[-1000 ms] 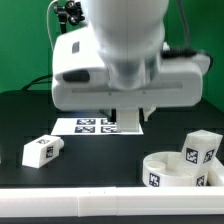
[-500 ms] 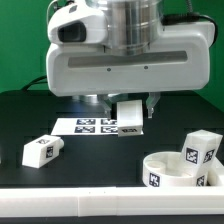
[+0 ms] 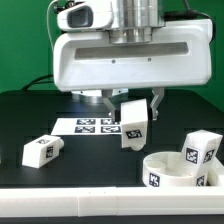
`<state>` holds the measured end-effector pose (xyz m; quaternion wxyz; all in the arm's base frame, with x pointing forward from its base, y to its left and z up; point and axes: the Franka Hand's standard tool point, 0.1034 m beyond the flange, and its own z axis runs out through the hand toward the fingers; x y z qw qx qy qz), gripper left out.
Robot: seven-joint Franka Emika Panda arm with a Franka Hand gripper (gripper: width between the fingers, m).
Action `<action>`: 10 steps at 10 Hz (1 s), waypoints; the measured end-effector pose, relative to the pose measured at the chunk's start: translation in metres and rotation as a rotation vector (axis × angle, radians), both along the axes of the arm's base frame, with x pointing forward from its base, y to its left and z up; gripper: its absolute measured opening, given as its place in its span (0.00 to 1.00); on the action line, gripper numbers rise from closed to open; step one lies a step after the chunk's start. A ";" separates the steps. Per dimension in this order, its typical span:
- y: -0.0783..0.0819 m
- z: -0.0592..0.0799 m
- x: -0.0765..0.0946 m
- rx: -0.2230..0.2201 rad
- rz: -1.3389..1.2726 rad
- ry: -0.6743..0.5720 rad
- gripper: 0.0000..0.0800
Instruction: Assemble stool
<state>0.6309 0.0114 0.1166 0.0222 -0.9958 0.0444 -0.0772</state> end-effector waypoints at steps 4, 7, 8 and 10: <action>0.003 0.001 0.001 -0.042 0.002 -0.298 0.41; 0.014 -0.001 -0.001 -0.053 0.045 -0.324 0.41; 0.027 0.000 0.000 -0.064 0.091 -0.326 0.41; 0.037 -0.001 -0.003 -0.066 0.113 -0.316 0.41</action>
Offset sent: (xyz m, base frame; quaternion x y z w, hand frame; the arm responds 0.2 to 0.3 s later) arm 0.0000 0.0000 0.0000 0.0000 0.1938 0.0000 0.9810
